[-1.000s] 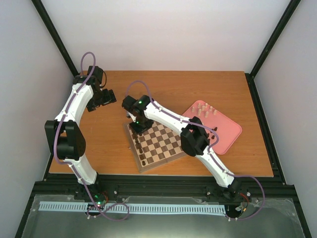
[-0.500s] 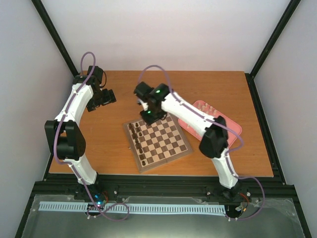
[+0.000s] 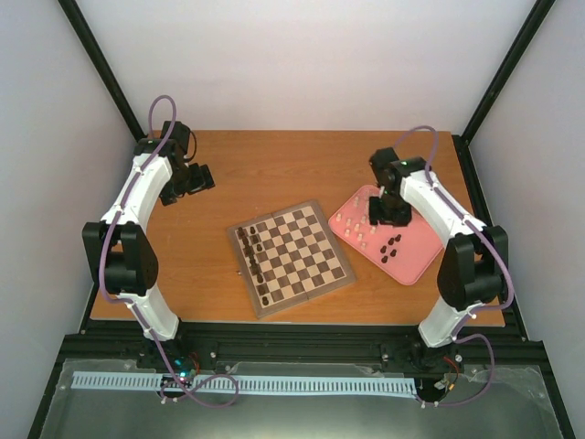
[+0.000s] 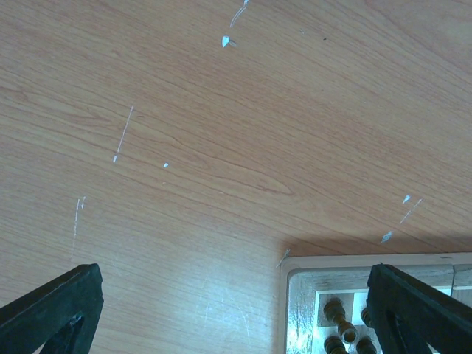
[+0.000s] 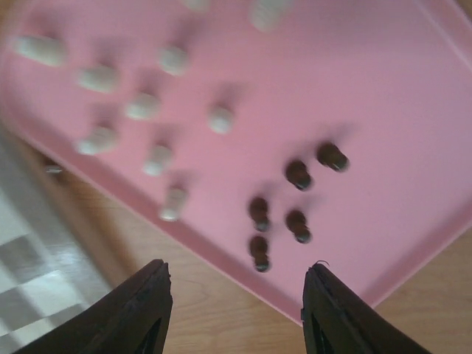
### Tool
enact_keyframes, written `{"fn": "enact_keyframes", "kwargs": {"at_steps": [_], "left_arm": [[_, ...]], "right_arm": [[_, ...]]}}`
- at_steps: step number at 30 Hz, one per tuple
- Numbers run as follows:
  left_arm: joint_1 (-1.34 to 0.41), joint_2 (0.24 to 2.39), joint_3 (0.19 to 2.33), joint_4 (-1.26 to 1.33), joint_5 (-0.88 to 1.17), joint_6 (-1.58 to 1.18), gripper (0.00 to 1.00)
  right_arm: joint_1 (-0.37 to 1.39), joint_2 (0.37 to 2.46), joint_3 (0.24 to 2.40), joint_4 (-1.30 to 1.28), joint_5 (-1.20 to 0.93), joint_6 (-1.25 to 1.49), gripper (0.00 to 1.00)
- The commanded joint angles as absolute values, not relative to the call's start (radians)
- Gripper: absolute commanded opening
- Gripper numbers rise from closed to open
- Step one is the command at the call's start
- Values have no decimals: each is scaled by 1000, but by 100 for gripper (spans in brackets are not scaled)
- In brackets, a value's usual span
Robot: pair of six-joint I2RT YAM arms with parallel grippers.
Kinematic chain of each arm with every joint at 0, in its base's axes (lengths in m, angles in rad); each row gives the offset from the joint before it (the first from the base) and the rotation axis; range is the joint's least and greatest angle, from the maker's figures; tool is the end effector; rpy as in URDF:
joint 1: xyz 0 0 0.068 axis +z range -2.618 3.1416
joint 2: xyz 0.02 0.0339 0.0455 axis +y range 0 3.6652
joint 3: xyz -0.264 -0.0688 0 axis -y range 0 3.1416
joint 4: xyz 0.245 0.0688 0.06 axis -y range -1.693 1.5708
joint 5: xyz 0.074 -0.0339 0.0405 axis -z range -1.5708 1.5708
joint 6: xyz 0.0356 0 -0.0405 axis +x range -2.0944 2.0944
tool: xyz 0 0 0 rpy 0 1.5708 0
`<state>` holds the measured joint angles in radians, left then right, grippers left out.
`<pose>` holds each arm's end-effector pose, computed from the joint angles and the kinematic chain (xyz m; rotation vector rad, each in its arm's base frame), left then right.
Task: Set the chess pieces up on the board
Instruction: Pick up the chess piece from the storage box.
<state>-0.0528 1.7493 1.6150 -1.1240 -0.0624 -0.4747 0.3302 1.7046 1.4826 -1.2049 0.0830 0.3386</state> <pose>0.3510 -0.0163 0.2957 -0.6048 2.7582 -0.0309 0.3066 0.1020 0.2714 0.0214 2.9781 -0.0464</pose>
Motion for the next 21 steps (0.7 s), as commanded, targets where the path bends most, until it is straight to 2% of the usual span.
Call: {"fn": "enact_keyframes", "kwargs": {"at_steps": [1,8,21], "left_arm": [[-60,1749,1657,-1129,-56,-472,100],[-59,1749,1651,-1129,-51,-471,100],[-59,1751,1649,-1132,-64,-469,100]], "right_arm": [[218,1662,1340,-1126,80,377,49],[93,1670,1217,-1000,22,393,46],[22,1786,1225,-881,-16,426,41]]}}
